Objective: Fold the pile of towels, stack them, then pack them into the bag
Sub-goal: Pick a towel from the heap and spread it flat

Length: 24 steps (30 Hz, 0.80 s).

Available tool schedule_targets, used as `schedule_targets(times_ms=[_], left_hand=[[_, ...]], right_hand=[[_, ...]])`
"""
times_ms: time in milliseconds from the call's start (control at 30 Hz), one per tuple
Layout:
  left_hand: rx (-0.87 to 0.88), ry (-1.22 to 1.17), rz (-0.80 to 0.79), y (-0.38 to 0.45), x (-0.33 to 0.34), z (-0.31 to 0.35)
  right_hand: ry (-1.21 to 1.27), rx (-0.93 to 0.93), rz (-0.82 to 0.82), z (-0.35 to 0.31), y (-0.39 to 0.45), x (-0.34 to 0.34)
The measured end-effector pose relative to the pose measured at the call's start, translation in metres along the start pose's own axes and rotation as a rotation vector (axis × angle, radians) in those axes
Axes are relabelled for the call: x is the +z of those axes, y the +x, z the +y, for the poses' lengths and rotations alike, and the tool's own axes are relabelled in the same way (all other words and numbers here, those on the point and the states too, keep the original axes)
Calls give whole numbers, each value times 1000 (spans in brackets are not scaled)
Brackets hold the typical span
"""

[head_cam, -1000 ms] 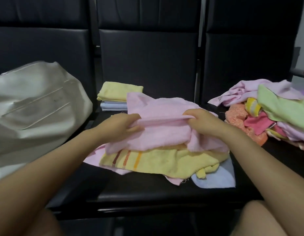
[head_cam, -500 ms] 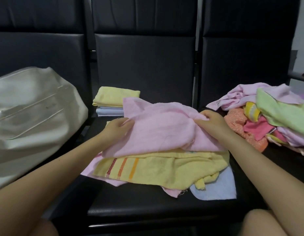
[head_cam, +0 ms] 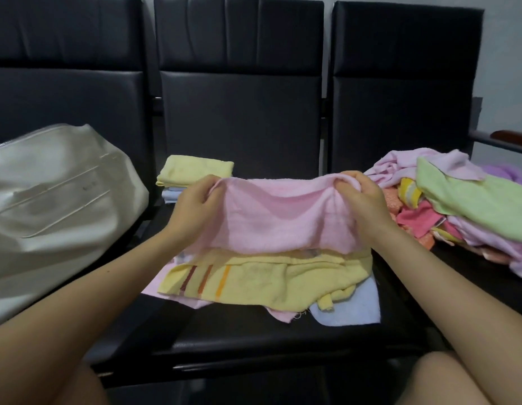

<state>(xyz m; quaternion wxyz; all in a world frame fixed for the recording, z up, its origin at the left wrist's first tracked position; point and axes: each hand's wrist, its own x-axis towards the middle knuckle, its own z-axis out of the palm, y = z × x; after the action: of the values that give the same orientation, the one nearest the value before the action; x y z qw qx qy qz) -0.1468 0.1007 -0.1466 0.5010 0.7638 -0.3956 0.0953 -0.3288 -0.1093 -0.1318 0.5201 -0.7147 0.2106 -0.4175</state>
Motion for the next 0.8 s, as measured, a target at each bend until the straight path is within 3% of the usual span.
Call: schedule_targets(times_ms=[67,133,333,433,500,633,800], left_hand=[[-45,-121,-40,-10,-6,12],[-84,-156,-163,-23,-10,15],[-206,29,-680,-65,-21,-4],[-241,188,-851,-79,-27,-11],[-248,175,-814,-80,-32,-6],[-302,15,-595,-67,-36,5],[-383,-110,-306,-45,-36,7]], right_hand=[[-30,55,-82,-5,-10,-5],[-219,70,-160,-6,-20,-9],[-627,267,-555,9,-57,-33],[-770,261,-641,14,-65,-44],[-791,156,-597,14,-63,-50],[-746,-51,-468,16,-53,-57],[-598,-66,-319,14,-37,-38]])
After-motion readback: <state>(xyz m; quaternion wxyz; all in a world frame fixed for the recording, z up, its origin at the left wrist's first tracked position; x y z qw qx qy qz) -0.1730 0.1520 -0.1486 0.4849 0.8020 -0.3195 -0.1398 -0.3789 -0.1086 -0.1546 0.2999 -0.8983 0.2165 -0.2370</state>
